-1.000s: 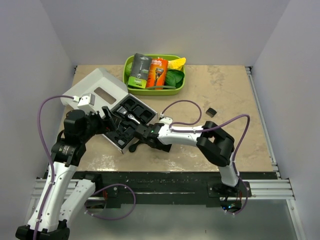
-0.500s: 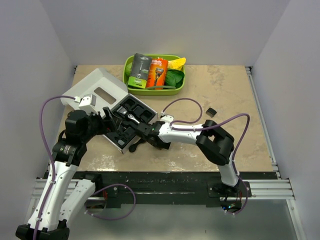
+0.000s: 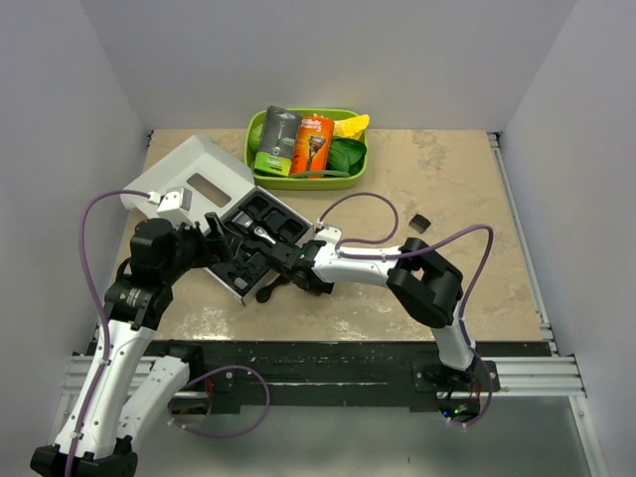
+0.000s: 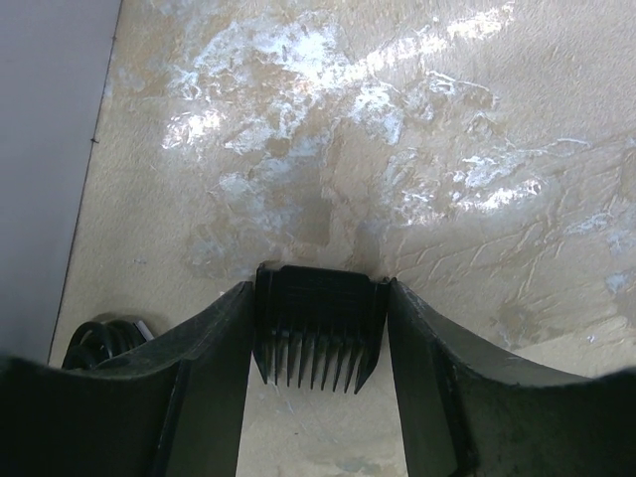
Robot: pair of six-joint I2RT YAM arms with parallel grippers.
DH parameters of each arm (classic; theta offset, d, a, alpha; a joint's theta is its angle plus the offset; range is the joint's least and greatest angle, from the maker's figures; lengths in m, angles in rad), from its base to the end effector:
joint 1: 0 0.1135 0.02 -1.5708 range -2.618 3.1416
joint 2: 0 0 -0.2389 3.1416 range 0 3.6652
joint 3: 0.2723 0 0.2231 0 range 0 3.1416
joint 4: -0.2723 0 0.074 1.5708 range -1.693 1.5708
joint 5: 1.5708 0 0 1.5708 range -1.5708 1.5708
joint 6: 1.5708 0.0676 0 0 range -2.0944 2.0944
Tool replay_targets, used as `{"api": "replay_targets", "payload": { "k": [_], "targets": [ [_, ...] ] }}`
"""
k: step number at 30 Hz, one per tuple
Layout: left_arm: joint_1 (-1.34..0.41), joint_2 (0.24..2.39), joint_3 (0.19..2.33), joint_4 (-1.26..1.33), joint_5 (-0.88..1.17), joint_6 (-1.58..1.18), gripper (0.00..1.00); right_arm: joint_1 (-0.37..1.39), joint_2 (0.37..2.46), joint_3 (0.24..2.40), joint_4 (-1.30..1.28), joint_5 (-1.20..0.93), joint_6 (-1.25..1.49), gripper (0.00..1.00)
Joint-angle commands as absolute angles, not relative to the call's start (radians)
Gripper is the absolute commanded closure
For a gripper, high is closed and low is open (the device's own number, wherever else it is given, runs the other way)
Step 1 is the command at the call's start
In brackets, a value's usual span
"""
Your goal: Sort the hair-cutting tools
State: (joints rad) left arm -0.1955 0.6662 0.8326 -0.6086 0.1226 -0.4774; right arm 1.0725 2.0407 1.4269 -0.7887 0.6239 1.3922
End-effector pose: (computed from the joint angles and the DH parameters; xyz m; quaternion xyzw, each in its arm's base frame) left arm 0.1570 -0.0395 0.2955 -0.0860 0.8396 -0.2251 0.4868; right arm 0.2067 0.2973 0.1247 0.1764 0.9322 -0.0261 0.3150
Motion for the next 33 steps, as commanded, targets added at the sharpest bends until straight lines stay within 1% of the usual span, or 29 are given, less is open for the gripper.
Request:
{"api": "replay_targets", "payload": {
  "k": [1,10,20,23,28,29,33],
  "targets": [
    [-0.202,0.661,0.836,-0.586,0.117,-0.460,0.10,1.069,2.050,1.433,-0.805,0.649,1.361,0.62],
    [-0.202,0.664,0.867,-0.604,0.115,-0.457,0.09,1.069,1.933,1.445,-0.830,0.689,1.143,0.64],
    [-0.202,0.692,0.914,-0.626,0.117,-0.459,0.09,1.069,1.858,1.540,-0.787,0.675,0.749,0.63],
    [-0.202,0.695,0.923,-0.630,0.118,-0.466,0.09,1.069,1.839,1.562,-0.704,0.646,0.607,0.62],
    [-0.202,0.696,0.949,-0.647,0.118,-0.498,0.09,1.071,1.845,1.618,-0.548,0.540,0.448,0.60],
    [-0.202,0.698,0.960,-0.653,0.107,-0.506,0.10,1.069,1.847,1.621,-0.499,0.525,0.398,0.60],
    [-0.202,0.707,0.995,-0.698,0.063,-0.531,0.10,1.069,1.888,1.657,-0.436,0.460,0.308,0.64]
  ]
}}
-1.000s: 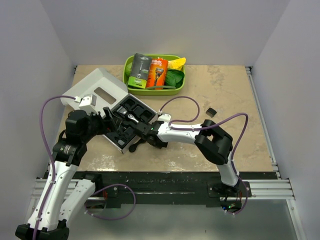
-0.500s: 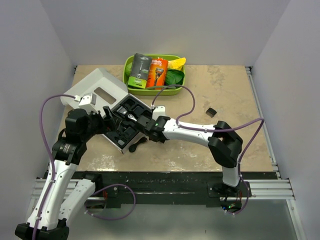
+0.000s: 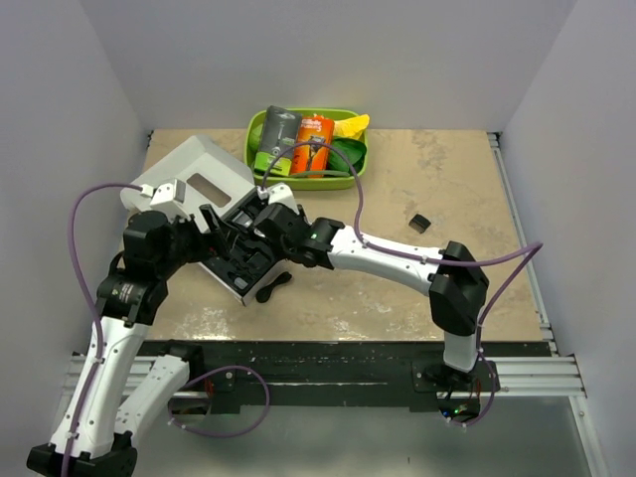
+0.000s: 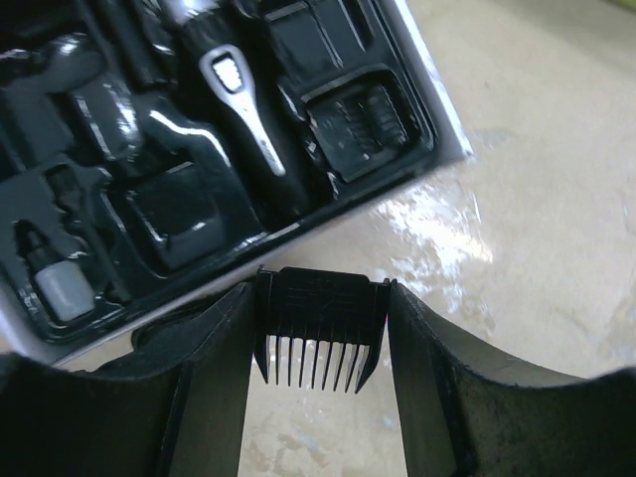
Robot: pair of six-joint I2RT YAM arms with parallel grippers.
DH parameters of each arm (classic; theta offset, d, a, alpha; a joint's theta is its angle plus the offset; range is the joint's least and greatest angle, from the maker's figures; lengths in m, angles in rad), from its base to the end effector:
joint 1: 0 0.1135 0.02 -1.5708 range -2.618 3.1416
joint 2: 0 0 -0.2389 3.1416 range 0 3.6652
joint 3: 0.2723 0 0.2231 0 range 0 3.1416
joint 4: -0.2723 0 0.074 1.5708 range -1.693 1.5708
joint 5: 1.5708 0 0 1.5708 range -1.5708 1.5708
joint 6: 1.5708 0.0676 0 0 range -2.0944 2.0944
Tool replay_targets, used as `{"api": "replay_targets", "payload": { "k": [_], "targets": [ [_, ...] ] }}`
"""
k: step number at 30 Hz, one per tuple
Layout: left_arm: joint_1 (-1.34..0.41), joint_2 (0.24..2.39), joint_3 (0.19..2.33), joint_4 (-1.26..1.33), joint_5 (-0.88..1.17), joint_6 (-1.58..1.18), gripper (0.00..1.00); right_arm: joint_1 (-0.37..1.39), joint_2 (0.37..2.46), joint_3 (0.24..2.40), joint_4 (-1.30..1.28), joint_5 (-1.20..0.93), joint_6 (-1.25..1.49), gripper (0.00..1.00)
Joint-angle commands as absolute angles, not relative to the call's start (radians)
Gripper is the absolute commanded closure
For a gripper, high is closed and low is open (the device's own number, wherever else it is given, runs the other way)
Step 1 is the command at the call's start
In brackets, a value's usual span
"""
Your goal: Sort the hair-cutting tools
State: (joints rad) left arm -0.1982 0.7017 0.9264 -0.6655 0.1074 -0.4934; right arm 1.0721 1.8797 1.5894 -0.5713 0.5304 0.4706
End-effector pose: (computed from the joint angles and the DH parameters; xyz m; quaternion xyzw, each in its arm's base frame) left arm 0.1568 -0.0389 0.3138 -0.0956 0.8384 -0.2239 0.4876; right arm 0.2222 0.3366 0.2367 -0.1812 0.8913 0.0574 0.4116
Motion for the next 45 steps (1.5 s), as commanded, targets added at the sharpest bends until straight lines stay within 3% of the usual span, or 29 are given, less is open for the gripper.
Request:
{"api": "replay_targets", "payload": {
  "k": [1,8,27,45],
  "targets": [
    [-0.202,0.706,1.000,-0.710,0.049,-0.540,0.10,1.069,1.899,1.663,-0.428,0.439,0.276,0.65],
    [-0.202,0.729,1.061,-0.764,-0.051,-0.519,0.10,1.069,2.000,1.706,-0.330,0.334,0.196,0.64],
    [-0.202,0.719,1.039,-0.746,-0.044,-0.476,0.10,1.069,2.175,1.838,-0.288,0.291,0.094,0.65],
    [-0.202,0.718,1.019,-0.732,-0.040,-0.469,0.10,1.071,2.194,1.775,-0.265,0.232,0.060,0.61]
  ]
}}
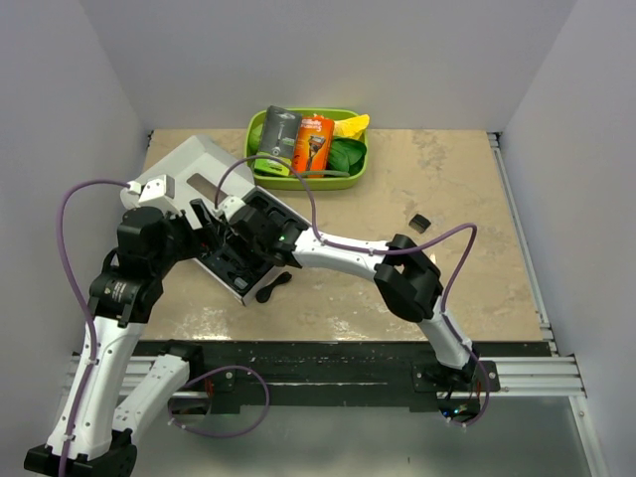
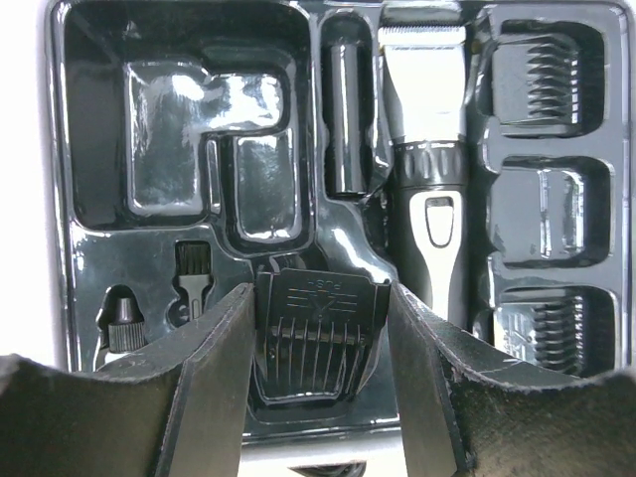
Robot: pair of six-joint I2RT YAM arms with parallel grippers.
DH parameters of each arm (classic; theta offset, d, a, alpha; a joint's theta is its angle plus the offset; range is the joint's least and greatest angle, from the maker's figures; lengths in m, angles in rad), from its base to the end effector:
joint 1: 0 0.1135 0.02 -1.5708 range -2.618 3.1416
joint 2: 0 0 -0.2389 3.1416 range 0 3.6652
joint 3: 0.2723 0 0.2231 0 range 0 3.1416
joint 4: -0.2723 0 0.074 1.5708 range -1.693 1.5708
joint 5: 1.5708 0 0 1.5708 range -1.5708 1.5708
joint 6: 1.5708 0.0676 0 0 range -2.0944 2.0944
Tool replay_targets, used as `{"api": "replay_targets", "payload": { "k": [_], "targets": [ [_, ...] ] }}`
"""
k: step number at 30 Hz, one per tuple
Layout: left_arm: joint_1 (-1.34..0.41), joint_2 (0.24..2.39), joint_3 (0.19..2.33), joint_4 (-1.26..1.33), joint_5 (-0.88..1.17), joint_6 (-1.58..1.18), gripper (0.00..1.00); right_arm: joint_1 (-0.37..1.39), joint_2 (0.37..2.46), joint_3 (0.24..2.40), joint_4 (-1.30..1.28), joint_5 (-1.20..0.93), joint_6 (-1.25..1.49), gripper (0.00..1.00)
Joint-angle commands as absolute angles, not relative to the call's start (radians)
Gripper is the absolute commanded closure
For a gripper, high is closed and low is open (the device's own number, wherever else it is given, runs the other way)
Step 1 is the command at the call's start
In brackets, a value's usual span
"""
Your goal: Sort the hair-cutting tools
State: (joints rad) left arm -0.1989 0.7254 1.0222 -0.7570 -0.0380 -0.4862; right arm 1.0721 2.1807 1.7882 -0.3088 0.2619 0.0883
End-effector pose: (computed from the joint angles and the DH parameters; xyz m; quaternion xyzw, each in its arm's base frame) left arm 0.1534 -0.0283 0.3294 -0.1315 0.8394 -0.1618 0.5019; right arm 0.2472 0.4173 0.1927 -0.3762 0.8186 0.1299 0.4142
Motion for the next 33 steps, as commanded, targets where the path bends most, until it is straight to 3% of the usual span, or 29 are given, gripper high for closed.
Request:
{"api": "replay_targets", "payload": {
  "k": [1,13,16,21,33],
  "targets": [
    [-0.202,0.718,1.019,-0.732,-0.038,-0.469,0.10,1.069,2.192,1.767,-0.259,0.227,0.057,0.61],
    [-0.202,0.721,1.014,-0.726,-0.035,-0.472,0.10,1.066,2.183,1.723,-0.252,0.190,0.043,0.58],
    [-0.202,0.722,1.014,-0.724,-0.031,-0.476,0.10,1.068,2.175,1.713,-0.255,0.180,0.040,0.52],
    [-0.202,0.724,1.015,-0.721,-0.025,-0.477,0.10,1.066,2.158,1.701,-0.255,0.179,0.038,0.32],
    [-0.202,0.729,1.023,-0.719,-0.021,-0.479,0.10,1.068,2.079,1.671,-0.226,0.176,0.067,0.26]
  ]
}}
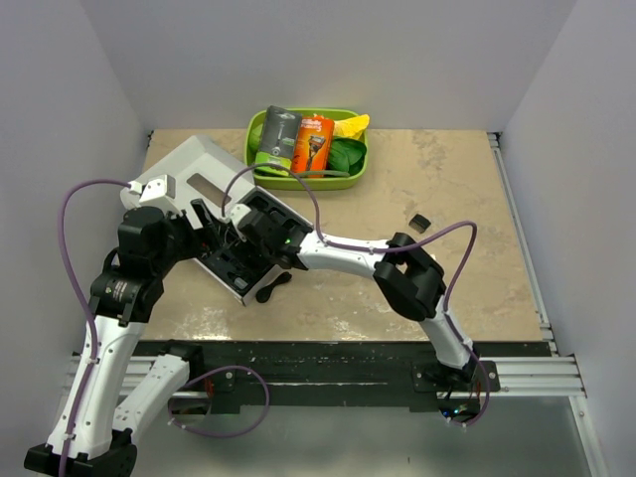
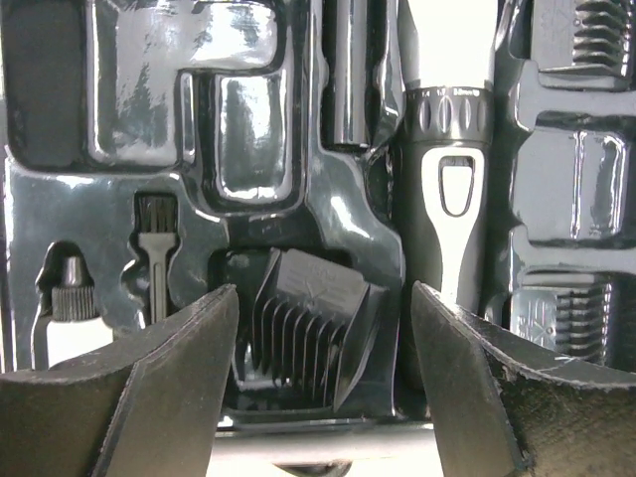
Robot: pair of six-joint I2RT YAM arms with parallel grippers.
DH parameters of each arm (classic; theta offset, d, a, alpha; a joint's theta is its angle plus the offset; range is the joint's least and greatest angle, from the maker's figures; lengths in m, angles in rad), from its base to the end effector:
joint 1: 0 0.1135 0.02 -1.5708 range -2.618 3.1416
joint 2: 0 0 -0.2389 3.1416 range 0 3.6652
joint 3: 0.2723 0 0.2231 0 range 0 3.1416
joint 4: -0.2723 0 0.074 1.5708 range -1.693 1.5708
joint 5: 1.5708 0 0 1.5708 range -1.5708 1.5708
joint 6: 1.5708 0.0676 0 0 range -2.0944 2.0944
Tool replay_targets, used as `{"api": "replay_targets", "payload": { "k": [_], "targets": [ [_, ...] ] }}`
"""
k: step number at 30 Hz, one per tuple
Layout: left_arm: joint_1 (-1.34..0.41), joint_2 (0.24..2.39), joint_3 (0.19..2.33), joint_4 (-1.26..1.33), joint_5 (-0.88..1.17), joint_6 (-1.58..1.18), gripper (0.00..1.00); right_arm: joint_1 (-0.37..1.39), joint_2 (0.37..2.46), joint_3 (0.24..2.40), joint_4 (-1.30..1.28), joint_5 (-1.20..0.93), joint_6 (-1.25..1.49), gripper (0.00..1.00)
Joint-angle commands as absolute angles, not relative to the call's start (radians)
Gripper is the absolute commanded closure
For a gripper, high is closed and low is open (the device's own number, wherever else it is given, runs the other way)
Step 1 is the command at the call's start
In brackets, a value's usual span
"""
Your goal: Sort the hair-cutting tools
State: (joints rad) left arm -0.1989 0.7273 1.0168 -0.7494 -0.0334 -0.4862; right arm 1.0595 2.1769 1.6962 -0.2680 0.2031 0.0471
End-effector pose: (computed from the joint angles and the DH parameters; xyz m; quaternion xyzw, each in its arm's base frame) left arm 0.1546 -0.0289 0.3283 -0.1303 0.8395 -0.1637 0.5014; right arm 0.2453 0.4094 0.1682 -0.4067 0.8173 0.1298 0.3870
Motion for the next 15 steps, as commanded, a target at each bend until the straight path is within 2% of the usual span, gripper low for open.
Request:
{"api": "replay_targets", "payload": {
  "k": [1,9,11,14,15],
  "targets": [
    [-0.202,0.729,1.023,-0.718,-0.020,-0.479,0.10,1.066,2.060,1.666,-0.224,0.179,0.071,0.25],
    [-0.202,0.727,1.019,-0.715,-0.018,-0.482,0.10,1.068,1.988,1.631,-0.190,0.190,0.120,0.25],
    [-0.202,0.724,1.020,-0.716,-0.018,-0.482,0.10,1.068,1.980,1.629,-0.189,0.210,0.133,0.27],
    [-0.202,0.724,1.025,-0.716,-0.020,-0.482,0.10,1.066,1.985,1.637,-0.196,0.267,0.149,0.57],
    [-0.202,0.724,1.025,-0.716,-0.020,-0.482,0.10,1.068,1.999,1.652,-0.215,0.282,0.152,0.80]
  ]
}}
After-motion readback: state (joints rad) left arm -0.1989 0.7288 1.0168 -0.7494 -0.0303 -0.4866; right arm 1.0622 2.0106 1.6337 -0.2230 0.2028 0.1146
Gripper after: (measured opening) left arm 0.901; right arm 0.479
